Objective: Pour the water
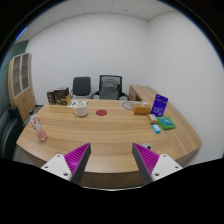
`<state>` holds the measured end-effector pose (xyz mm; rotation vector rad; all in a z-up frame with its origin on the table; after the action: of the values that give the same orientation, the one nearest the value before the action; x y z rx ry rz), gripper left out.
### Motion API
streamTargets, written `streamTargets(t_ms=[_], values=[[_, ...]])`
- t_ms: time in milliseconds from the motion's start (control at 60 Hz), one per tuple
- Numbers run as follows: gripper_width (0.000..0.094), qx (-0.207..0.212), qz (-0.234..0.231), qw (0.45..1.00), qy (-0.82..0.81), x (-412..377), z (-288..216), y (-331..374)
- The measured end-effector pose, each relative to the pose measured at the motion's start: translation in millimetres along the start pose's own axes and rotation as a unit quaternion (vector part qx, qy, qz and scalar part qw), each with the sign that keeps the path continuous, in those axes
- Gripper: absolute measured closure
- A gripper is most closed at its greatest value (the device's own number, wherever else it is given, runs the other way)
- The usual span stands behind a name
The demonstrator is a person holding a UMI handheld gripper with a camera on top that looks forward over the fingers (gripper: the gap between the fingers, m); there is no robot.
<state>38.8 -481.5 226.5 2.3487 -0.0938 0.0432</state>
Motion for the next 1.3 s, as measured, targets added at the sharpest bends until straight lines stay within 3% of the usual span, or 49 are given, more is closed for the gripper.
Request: streamTargets(t_ms=[250,517,733,950,1050,1150,1300], values=[[0.0075,-0.034,-0.016,0.999,0.029,-72,31,-24],[0.0067,-0.048,-0.065,0.996,0.035,-226,56,-56],[0.0080,0.001,-0.109,0.993,0.040,-366,30,-94],[0.0101,0.071,-0.098,0.992,0.029,-434,-19,-157],[0.0177,0.082,-0.083,0.993,0.013,-440,-35,-187],[0.0410,0.098,-0.079,0.992,0.012,-446,-43,-204],[0.0534,0.107,-0.083,0.991,0.014,-455,-47,-209]])
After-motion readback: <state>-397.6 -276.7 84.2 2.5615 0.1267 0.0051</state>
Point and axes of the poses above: the point between the fingertips, and its own axes, seen from behind it with the camera up: x to the right, z down, y backward, against the way the camera looks, the point moved 3 cm from there along y, backward, against the way the camera looks, and after that the axes turned 13 degrees about -x, right-handed, at the moved point
